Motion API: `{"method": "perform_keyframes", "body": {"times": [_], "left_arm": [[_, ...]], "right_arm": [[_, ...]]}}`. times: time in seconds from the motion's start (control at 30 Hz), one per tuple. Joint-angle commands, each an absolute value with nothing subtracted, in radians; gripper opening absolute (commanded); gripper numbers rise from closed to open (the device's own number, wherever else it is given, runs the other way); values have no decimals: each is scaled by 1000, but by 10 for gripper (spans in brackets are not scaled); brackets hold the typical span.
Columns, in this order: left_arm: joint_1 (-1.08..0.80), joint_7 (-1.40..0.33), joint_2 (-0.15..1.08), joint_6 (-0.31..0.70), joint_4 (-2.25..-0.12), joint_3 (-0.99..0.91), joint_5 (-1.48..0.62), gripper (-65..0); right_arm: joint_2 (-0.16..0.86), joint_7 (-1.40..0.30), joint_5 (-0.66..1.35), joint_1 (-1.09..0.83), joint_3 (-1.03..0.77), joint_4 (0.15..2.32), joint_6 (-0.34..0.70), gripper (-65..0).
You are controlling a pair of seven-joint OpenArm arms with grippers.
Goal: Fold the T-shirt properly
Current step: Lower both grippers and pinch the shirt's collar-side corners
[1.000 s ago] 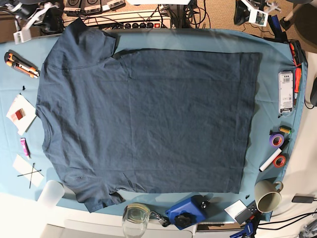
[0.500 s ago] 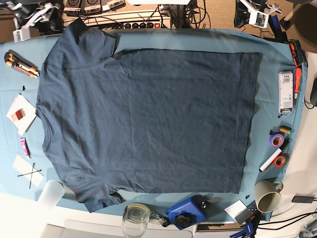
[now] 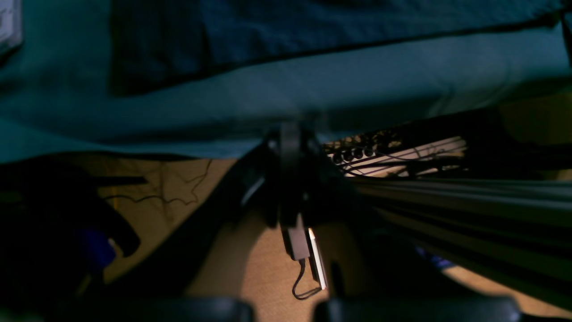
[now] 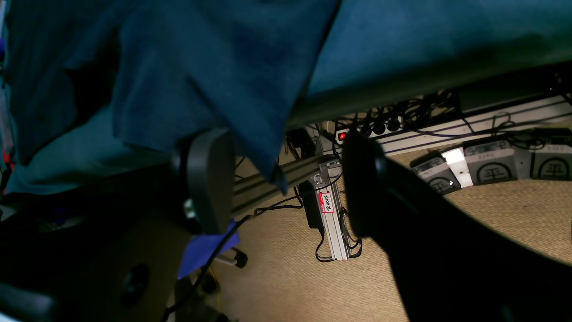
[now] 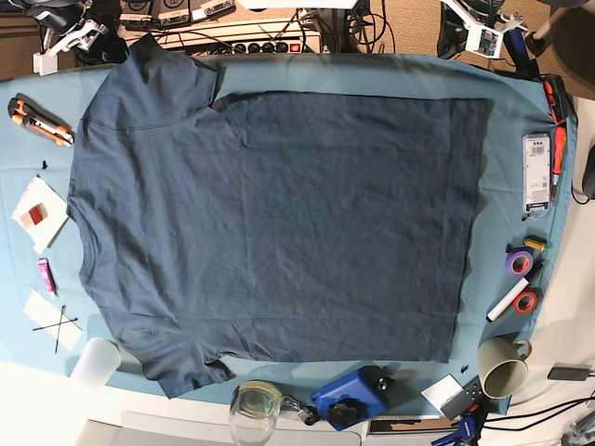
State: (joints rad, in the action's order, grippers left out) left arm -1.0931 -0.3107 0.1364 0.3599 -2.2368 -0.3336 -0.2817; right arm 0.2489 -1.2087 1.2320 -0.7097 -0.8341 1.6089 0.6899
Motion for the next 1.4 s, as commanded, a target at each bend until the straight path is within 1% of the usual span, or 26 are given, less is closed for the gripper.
{"method": "perform_keyframes", "body": {"times": [0.0, 0.13, 0.23, 0.37, 0.4, 0.43, 0.53, 0.57, 0.67, 0.7, 0.77, 0.8, 0.9, 1.1, 1.17, 1.2, 1.27, 1.33, 1.37], "left_arm": [[-1107, -292, 139, 364, -2254, -336, -292, -650], [-1100, -292, 139, 364, -2254, -336, -292, -650], [-1094, -292, 139, 364, -2254, -336, -292, -650], [-1094, -292, 139, 364, -2254, -336, -292, -650], [-1094, -292, 139, 364, -2254, -336, -292, -650], [-1094, -292, 139, 364, -2254, -336, -292, -650], [-1093, -291, 139, 364, -2254, -336, -292, -650], [-1091, -291, 139, 364, -2254, -336, -292, -650], [-1079, -291, 139, 364, -2254, -336, -292, -650], [-1077, -291, 139, 364, -2254, -336, -292, -650], [-1077, -289, 139, 364, -2254, -336, -292, -650], [-1078, -289, 138, 364, -2254, -336, -292, -650], [-1075, -287, 139, 363, -2254, -336, -292, -650], [-1031, -285, 139, 364, -2254, -336, -292, -650], [-1010, -285, 138, 363, -2254, -336, -292, -571], [-998, -285, 138, 363, -2254, -336, -293, -545], [-976, -292, 138, 356, -2254, -336, -292, -512], [-944, -340, 138, 306, -2254, -336, -293, -480], [-927, -369, 136, 261, -2254, -336, -293, -459]], "right_arm": [[263, -1204, 1257, -717, -827, 1619, 698, -281], [260, -1184, 1252, -716, -759, 1619, 698, -281], [257, -1157, 1205, -698, -718, 1619, 698, -281], [258, -1159, 1215, -684, -704, 1619, 698, -282], [258, -1160, 1223, -684, -706, 1619, 698, -296], [258, -1169, 1232, -684, -707, 1619, 698, -329], [258, -1208, 1284, -684, -707, 1619, 698, -477], [258, -1216, 1299, -684, -707, 1619, 698, -507], [258, -1224, 1321, -684, -707, 1619, 698, -528], [258, -1232, 1322, -684, -707, 1619, 698, -546], [258, -1284, 1362, -686, -707, 1619, 698, -623], [258, -1314, 1399, -690, -707, 1620, 698, -650], [258, -1330, 1464, -707, -708, 1624, 698, -650], [258, -1328, 1466, -704, -709, 1624, 698, -650], [258, -1328, 1466, -704, -709, 1624, 698, -650], [258, -1328, 1466, -704, -709, 1624, 698, -650], [258, -1329, 1465, -704, -709, 1624, 698, -650], [258, -1329, 1466, -704, -709, 1624, 698, -650], [258, -1331, 1466, -704, -709, 1624, 698, -650]]}}
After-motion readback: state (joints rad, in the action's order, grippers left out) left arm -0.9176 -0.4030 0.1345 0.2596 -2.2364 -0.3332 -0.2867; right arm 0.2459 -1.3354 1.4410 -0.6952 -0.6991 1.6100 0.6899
